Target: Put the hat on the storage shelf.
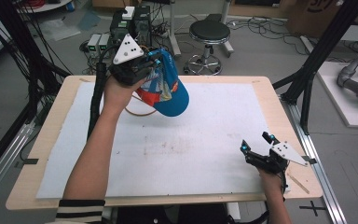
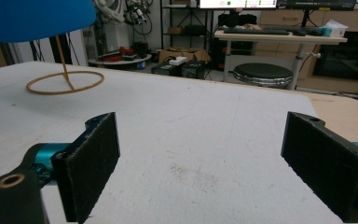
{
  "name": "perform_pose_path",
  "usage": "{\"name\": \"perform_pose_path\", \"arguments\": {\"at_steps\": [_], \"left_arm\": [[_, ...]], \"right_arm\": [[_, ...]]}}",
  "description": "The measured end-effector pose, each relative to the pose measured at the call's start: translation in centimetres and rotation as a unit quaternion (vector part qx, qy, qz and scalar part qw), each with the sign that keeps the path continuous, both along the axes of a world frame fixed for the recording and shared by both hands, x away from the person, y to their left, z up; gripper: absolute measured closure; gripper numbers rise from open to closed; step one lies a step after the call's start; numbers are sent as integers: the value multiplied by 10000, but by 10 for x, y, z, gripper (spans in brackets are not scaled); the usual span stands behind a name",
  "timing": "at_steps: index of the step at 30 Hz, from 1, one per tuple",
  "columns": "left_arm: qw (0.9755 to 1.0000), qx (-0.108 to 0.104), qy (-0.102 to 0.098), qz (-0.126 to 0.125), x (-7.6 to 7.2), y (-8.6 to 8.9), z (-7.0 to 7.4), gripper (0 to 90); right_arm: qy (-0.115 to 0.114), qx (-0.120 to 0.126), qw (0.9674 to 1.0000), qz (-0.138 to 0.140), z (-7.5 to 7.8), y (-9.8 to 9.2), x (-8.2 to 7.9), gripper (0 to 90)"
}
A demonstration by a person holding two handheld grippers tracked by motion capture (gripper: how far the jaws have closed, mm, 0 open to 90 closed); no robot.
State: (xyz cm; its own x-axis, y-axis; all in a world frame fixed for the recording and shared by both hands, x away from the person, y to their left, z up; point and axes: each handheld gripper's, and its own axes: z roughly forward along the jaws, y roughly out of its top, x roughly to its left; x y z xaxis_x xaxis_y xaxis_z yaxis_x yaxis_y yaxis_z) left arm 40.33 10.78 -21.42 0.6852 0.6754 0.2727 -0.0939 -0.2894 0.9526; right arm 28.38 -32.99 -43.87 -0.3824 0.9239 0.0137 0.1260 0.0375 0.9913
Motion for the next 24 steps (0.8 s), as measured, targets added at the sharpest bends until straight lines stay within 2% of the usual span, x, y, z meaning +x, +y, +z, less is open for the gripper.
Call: {"name": "perform_pose_path", "arguments": {"at_steps": [6,13,19,24], "left_arm": [[10000,74,4,22,12,-2,4,880],[9998,150,-93,91,24,-2,18,881],[9992,295,-161,232,37,-2,28,880],[9986,281,-203,408,50,2,34,880]], "right_arm": [[-10,69,10000,34,1,1,2,112],[1,79,10000,49,0,2,5,111],[0,68,10000,42,0,2,4,112],[9,82,10000,16,0,0,4,111]]}}
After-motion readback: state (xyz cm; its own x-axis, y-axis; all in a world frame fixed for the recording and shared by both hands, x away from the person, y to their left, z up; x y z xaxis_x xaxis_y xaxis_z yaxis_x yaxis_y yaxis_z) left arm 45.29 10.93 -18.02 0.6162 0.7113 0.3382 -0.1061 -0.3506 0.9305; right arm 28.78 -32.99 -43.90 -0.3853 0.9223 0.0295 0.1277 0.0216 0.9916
